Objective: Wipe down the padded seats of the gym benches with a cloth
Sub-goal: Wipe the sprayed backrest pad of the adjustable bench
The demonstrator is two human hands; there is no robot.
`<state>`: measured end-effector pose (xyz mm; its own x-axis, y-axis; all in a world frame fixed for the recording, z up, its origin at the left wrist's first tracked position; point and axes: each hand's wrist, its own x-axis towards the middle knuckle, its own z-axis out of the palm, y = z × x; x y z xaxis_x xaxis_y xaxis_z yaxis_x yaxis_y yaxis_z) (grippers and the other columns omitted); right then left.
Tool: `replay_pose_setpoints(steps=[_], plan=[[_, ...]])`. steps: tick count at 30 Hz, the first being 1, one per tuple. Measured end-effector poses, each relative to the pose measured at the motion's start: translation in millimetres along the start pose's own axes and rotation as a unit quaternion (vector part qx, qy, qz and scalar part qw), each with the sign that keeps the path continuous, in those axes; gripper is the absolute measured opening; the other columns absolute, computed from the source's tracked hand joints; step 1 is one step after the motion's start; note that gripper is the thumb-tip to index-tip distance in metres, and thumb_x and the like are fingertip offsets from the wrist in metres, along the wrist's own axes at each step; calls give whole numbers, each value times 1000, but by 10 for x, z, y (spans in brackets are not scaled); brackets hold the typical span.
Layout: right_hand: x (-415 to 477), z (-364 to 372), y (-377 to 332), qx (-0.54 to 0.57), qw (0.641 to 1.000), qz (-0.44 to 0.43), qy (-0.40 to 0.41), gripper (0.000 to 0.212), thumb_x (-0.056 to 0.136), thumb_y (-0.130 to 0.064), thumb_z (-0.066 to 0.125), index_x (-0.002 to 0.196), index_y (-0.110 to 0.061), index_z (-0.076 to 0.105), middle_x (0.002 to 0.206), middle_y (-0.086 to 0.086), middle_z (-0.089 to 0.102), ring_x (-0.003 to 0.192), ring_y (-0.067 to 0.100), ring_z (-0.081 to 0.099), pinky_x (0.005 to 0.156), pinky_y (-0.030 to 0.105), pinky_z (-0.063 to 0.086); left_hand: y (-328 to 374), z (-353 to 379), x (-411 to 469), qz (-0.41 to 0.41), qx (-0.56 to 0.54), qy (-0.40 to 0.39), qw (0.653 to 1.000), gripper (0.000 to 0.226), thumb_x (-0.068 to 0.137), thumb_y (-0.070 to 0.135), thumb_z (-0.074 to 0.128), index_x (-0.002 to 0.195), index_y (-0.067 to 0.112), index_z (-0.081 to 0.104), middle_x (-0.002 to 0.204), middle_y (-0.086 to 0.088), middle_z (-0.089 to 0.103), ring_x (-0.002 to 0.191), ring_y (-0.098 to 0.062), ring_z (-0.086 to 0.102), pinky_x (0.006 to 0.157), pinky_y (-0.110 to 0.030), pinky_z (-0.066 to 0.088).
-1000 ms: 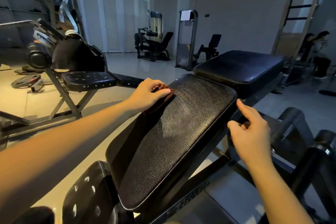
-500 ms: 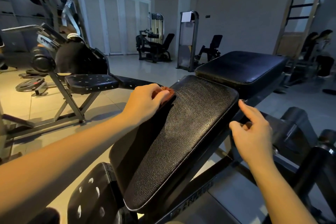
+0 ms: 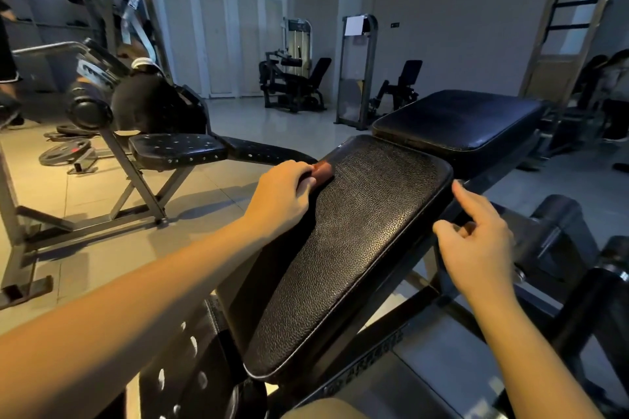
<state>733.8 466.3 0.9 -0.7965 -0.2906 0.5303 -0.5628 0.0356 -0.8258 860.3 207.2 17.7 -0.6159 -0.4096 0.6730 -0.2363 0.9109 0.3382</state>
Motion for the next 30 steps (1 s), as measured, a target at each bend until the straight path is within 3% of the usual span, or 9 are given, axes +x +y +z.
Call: replay_pose_setpoints(steps=[6,8,10,14,18,21,23,25,30], plan=[[11,37,42,-6,1000,-18,16,63,90,-3,65,149,-22,50,137,-5,58,54,1,50,59,20,44,410,-220,-844,148,-31,-16,988,31,98,30,54,118,13,71,107,-2,68,95,-17,59,82,-29,47],[14,42,45,-9,1000,-17,17,64,91,-4,65,149,-23,49,138,-6,57,54,1,51,58,19,45,345,-240,-790,176,-8,-32,984,34,98,30,52,120,11,70,108,-6,67,95,-20,59,82,-31,49],[11,39,44,-13,1000,-19,15,64,91,-5,65,150,-23,49,139,-7,56,54,1,50,54,15,46,269,-179,-495,135,12,-28,990,30,95,27,53,112,12,72,101,-8,67,92,-26,61,80,-39,52],[-3,11,47,-19,999,-28,6,64,91,-4,64,150,-22,48,138,-2,58,53,1,50,58,10,47,313,-103,-68,-37,-32,9,999,31,88,32,52,99,16,77,92,-7,72,90,-28,65,82,-47,51],[6,10,54,-23,999,-28,2,65,90,-4,65,150,-21,48,137,1,60,55,0,51,60,8,46,613,-152,-540,45,-49,-7,998,27,98,26,59,119,16,73,103,-2,68,93,-18,62,81,-29,45],[7,33,53,-33,999,-36,12,65,90,-4,65,150,-21,48,140,-4,57,56,0,51,58,11,45,681,-197,-654,67,-22,-28,997,44,98,46,60,133,19,64,114,4,65,100,-13,58,81,-23,39],[14,39,59,-32,999,-35,21,64,90,-5,66,149,-22,49,142,-7,56,56,1,50,62,16,45,718,-162,-637,41,-11,-22,999,52,92,57,65,131,23,65,110,7,65,99,-11,57,81,-25,42],[10,35,52,-35,998,-39,19,64,90,-6,66,149,-23,49,143,-8,56,60,1,49,67,23,51,746,-152,-669,39,-28,10,999,45,90,51,69,126,23,69,107,7,66,98,-12,59,85,-31,47],[12,-3,79,-34,998,-46,3,65,90,-2,65,150,-22,48,142,-6,56,65,-1,52,68,12,50,613,-297,-946,147,-49,-55,986,35,94,39,68,123,20,70,109,5,67,98,-10,60,85,-24,49]])
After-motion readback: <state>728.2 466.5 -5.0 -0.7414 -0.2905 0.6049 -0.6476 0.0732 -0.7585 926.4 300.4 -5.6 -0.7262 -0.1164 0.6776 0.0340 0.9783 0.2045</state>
